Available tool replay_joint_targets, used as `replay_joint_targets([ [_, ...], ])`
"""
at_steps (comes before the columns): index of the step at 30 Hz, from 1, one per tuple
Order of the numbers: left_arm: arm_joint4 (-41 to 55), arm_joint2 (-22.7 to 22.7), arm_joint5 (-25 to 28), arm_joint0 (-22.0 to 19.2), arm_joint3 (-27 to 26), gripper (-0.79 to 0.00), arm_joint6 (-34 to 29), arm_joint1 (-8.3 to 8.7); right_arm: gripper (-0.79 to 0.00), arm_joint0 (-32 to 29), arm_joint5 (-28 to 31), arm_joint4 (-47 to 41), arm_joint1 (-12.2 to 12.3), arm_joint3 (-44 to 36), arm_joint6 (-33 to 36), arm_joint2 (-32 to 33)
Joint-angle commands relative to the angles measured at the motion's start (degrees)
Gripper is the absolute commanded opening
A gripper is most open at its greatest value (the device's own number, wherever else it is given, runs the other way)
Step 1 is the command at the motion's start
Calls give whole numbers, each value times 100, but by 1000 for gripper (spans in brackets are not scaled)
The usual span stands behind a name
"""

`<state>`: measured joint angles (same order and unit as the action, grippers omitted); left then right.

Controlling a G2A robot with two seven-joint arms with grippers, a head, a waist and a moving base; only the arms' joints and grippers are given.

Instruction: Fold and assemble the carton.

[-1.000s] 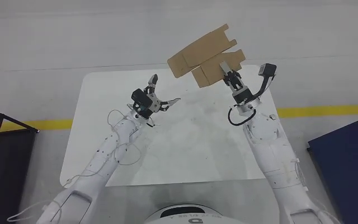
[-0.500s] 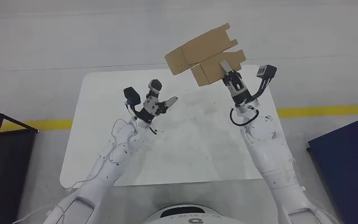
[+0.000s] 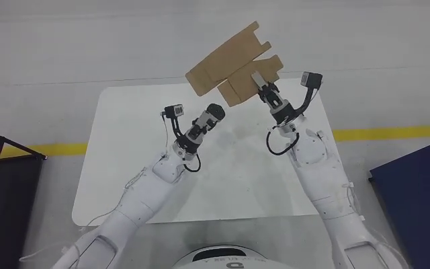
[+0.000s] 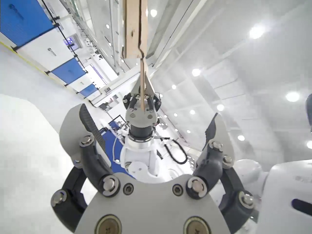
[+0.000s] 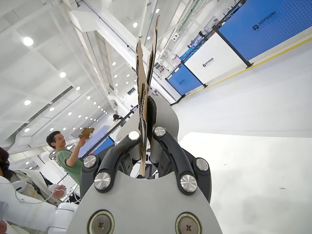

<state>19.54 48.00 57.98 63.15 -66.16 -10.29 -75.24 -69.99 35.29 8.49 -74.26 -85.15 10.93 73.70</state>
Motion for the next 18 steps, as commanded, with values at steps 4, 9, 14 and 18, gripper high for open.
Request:
replay_joint_targets([
  [4,102,74,-40,-117,172,-25,-326,-17,-785,-22,82,-84,0,-47,110,-39],
  [9,-93,8,-46,-191,176,-58,-314,-101,-785,-60,102,-171,6,-127,306,-90],
  [14,-232,-35,-21,-270,239,-188,-132,-205,-785,-79,88,-155,11,-147,427,-136],
  [18,-313,-59,2,-328,290,-422,-77,-274,-785,-84,95,-198,12,-97,465,-152],
])
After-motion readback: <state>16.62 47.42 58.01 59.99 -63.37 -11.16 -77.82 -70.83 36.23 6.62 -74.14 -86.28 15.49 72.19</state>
